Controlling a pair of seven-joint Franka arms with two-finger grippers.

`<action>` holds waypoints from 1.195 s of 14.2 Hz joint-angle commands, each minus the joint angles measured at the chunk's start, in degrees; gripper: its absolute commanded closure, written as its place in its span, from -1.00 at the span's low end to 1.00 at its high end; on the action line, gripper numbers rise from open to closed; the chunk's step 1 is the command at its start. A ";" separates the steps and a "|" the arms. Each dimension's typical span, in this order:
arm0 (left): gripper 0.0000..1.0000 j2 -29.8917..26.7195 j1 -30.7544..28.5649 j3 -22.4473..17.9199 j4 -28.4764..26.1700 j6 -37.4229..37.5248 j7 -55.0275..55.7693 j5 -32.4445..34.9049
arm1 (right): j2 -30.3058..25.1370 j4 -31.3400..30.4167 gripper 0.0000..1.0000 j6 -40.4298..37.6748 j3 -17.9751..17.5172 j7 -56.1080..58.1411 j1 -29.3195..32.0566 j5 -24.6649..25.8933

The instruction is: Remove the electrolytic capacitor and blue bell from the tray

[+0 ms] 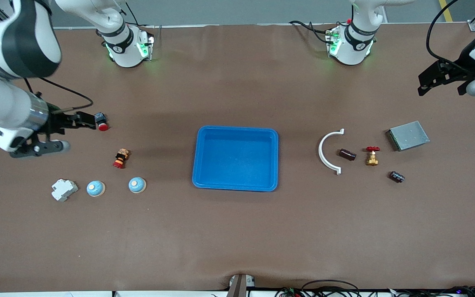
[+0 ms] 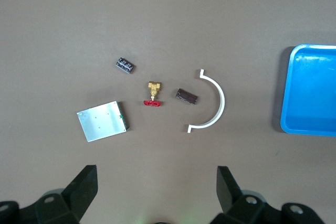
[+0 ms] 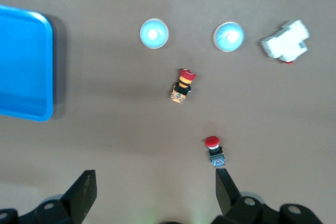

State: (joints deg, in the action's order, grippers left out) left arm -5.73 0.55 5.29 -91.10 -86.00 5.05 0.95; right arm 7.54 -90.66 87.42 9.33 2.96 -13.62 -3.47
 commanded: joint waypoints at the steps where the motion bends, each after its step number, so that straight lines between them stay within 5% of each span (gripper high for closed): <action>1: -1.00 -3.85 0.41 0.07 -4.16 -1.27 -0.04 1.60 | -1.13 3.01 -1.00 -1.11 2.00 -0.50 0.61 0.39; 3: -1.00 -4.12 0.32 0.07 -3.74 -1.89 0.04 1.60 | -0.95 6.37 -1.00 -5.66 6.21 -0.06 0.53 0.13; 12: -1.00 -2.27 0.24 0.42 -2.59 -1.27 -0.39 1.69 | -0.78 7.61 -1.00 -6.03 6.40 -0.58 0.09 -0.31; 17: -1.00 -2.45 -0.03 0.42 -3.99 -1.18 0.39 1.68 | -0.77 7.61 -1.00 -6.12 -0.95 -0.50 8.23 -0.57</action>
State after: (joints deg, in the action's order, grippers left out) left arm -7.55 0.53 5.46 -94.14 -87.18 5.01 1.17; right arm 6.38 -84.20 82.02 13.23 2.90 -10.46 -3.50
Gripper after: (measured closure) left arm 0.000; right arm 0.000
